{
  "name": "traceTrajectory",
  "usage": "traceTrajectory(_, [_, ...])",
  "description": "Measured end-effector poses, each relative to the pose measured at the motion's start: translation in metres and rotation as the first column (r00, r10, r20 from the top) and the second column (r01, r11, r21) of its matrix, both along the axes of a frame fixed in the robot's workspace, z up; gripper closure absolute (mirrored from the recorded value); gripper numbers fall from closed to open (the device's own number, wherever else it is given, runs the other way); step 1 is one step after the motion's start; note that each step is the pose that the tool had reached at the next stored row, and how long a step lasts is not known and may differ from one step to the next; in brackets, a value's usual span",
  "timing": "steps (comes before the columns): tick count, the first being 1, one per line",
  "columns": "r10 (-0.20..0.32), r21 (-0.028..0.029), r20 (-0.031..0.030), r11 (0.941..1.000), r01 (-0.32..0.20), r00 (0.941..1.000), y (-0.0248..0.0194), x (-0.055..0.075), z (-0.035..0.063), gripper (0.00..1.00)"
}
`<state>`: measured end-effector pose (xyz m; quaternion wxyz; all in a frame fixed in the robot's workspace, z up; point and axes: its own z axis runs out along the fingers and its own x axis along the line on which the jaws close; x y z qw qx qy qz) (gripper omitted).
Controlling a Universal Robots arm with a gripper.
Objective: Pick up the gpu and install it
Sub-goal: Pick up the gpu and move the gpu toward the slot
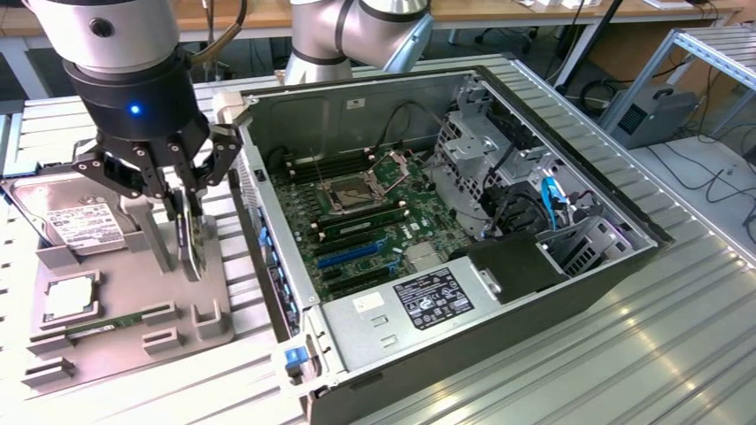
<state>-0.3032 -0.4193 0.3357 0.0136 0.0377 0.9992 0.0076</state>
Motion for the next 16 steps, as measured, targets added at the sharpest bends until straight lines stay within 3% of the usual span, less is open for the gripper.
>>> traceTrajectory(16, [0.0,0.0,0.0,1.0,0.0,1.0,0.0,0.0,0.0067,0.73])
